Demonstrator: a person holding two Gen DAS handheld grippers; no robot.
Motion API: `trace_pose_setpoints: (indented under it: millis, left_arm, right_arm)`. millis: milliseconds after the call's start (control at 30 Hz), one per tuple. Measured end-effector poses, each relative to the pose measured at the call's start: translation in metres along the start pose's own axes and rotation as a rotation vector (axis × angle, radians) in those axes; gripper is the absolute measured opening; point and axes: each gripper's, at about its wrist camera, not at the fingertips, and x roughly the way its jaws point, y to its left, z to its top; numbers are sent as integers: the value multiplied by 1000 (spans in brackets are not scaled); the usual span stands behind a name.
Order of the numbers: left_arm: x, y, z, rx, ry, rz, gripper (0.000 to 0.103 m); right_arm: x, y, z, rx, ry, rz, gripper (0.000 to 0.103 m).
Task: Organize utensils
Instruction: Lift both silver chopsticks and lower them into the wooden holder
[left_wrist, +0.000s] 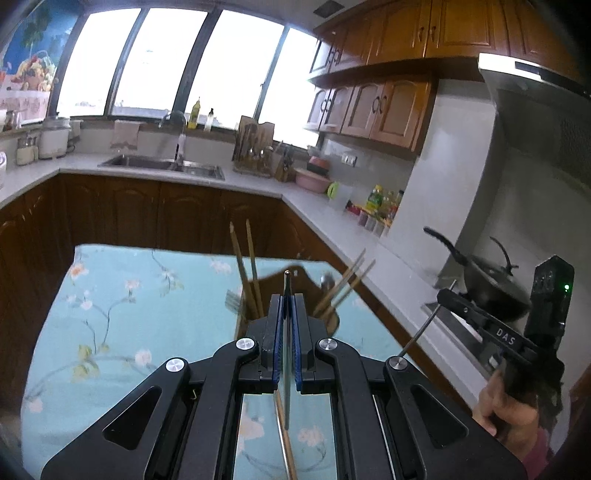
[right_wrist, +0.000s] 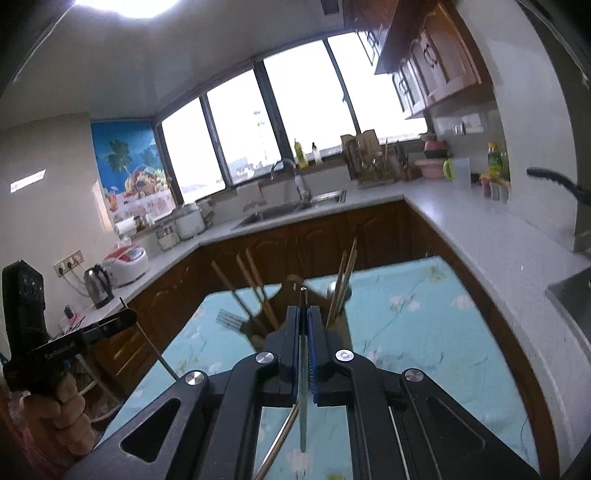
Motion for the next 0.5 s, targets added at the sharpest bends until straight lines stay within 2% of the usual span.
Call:
trace_pose_setpoints:
  millis: [333,500]
  left_arm:
    - [26,-4,70,43,-134,36,4]
    - [54,2,87,48,-170,72,4]
  right_arm:
    - [23,7,58,-2,-133,-3,5]
    - [48,6,77,-2,-166,-11,5]
